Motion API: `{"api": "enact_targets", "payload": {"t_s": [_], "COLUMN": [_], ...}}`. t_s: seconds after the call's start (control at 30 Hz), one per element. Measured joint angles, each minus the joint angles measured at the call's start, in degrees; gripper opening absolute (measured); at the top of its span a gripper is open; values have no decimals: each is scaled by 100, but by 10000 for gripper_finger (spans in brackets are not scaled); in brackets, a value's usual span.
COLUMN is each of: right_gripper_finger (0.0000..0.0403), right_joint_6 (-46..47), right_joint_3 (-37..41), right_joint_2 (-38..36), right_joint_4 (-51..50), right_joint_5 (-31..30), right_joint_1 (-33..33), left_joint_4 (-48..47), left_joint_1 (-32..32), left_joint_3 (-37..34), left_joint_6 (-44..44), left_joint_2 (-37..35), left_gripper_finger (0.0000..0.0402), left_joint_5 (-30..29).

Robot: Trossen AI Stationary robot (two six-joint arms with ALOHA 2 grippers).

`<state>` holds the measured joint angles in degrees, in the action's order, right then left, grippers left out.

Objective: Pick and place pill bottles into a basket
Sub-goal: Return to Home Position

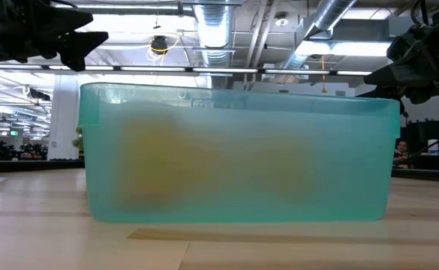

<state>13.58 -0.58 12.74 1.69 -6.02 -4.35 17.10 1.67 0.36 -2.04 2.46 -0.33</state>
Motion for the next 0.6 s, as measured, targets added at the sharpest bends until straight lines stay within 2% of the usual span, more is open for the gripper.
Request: {"api": "enact_targets", "payload": {"t_s": [0.1,0.43,0.6], "right_gripper_finger": [327,327,327], "right_joint_6": [-2,0,-1], "right_joint_3": [0,0,0], "right_joint_2": [-1,1,1], "right_joint_4": [0,0,0], "right_joint_5": [0,0,0], "right_joint_1": [-1,2,-1], "left_joint_4": [-284,-911,-1369], "left_joint_1": [0,0,0], "left_joint_3": [0,0,0], "left_joint_6": [46,338,476], "left_joint_2": [-247,-225,-225], "left_gripper_finger": [248,248,248], "left_joint_5": [-4,-102,-368]}}
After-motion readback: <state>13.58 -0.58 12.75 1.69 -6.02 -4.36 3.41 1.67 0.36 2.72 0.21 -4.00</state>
